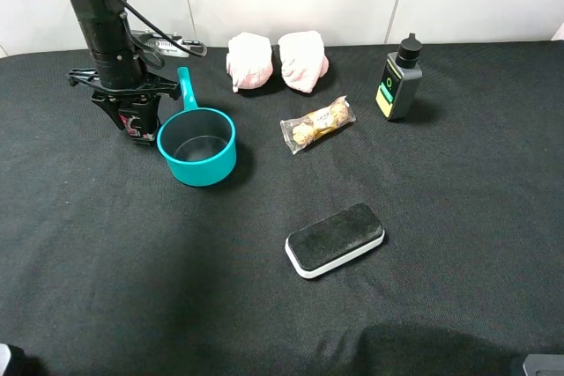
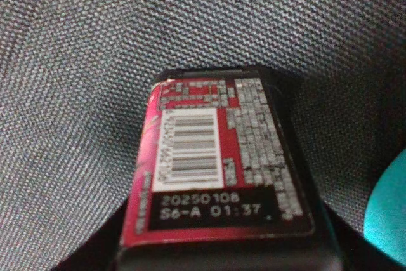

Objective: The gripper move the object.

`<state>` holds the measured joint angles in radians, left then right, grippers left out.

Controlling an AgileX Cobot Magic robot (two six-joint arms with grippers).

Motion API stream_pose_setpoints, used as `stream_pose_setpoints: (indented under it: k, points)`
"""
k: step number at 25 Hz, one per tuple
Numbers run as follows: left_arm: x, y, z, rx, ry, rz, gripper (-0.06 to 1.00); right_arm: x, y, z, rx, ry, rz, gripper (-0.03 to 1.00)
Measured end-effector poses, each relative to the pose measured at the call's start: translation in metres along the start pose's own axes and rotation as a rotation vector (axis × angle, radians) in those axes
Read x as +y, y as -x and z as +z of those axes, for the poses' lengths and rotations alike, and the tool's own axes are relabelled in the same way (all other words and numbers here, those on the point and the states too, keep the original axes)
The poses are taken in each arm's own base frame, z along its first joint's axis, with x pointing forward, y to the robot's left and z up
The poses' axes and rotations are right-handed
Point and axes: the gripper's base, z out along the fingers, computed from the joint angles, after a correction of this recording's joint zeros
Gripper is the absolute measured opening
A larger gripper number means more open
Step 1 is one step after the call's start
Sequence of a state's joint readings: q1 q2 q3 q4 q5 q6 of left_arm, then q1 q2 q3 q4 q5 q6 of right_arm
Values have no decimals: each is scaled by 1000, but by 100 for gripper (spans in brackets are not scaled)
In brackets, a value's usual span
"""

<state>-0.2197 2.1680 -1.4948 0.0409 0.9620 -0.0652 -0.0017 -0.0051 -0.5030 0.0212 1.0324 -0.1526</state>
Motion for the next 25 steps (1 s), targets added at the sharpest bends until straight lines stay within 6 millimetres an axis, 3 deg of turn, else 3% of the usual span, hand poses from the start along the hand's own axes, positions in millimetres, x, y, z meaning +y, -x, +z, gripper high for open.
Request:
stream_pose_setpoints:
  k: [15,25]
  points:
    - [0,0,0,0,0,0,46,0,0,0,0,0,0,69]
    - [0,0,1,1,0,0,65,0,0,0,0,0,0,69]
